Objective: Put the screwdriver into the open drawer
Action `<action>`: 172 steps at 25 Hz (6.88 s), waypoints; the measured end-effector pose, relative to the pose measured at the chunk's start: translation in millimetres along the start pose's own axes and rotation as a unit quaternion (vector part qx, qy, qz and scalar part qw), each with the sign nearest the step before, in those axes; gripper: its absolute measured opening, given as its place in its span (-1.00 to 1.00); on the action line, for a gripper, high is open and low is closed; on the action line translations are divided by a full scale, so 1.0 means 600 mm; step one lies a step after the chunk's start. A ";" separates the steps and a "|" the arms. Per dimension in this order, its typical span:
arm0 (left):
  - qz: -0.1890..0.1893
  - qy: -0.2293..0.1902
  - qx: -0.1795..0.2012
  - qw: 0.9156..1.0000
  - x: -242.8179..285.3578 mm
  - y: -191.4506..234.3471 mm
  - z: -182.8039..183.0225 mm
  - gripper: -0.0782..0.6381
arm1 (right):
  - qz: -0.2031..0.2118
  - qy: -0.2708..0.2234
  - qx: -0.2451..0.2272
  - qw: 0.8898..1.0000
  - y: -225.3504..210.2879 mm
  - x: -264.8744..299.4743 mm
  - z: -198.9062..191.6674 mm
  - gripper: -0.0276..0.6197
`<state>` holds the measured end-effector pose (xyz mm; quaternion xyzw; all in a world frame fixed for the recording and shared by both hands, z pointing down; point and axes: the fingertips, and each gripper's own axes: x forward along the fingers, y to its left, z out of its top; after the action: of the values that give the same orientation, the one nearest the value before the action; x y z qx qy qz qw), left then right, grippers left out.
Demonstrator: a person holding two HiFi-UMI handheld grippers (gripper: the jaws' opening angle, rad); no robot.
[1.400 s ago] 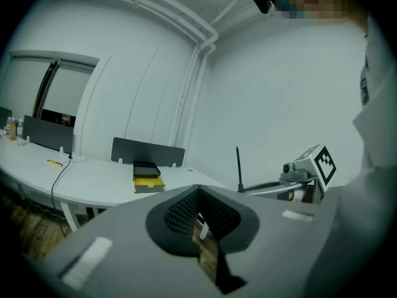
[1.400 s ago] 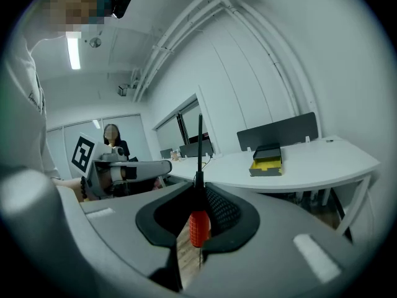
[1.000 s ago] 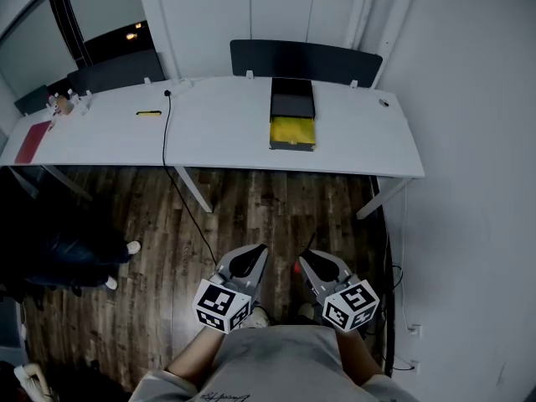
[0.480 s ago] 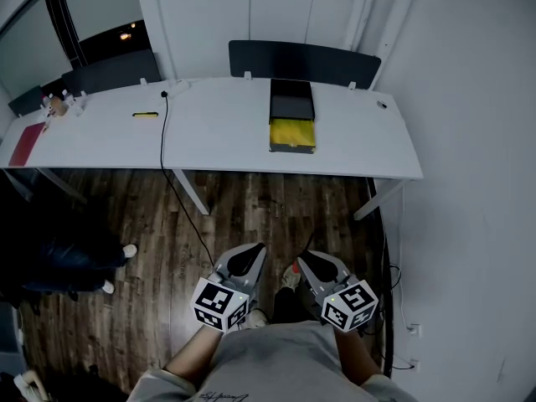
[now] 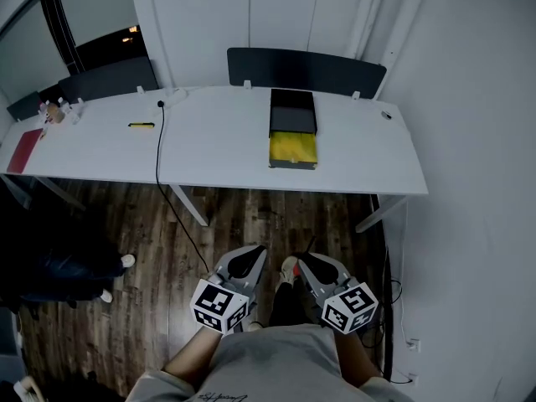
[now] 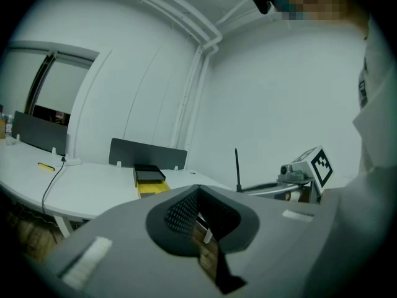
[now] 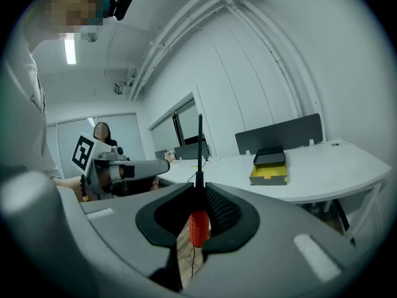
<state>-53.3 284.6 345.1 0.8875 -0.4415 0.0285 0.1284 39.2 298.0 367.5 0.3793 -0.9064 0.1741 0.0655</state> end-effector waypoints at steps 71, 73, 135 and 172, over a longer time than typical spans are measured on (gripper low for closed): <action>0.020 0.068 -0.006 0.997 0.577 0.408 0.106 -0.79 | 0.000 0.104 -0.017 0.994 -0.534 0.469 0.194 -0.69; 0.020 0.073 -0.008 0.997 0.581 0.416 0.098 -0.79 | -0.002 0.112 -0.019 0.994 -0.542 0.477 0.188 -0.69; 0.045 0.113 -0.071 0.990 0.615 0.533 -0.035 -0.79 | 0.026 0.435 -0.185 0.881 -0.620 0.621 -0.051 -0.69; 0.053 0.116 -0.085 0.988 0.607 0.562 -0.058 -0.79 | 0.042 0.521 -0.227 0.822 -0.621 0.642 -0.103 -0.68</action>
<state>-96.4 -184.0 506.6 0.8395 -0.4706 0.1007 0.2523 32.1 -178.2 620.6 0.1678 -0.7663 0.1373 0.6047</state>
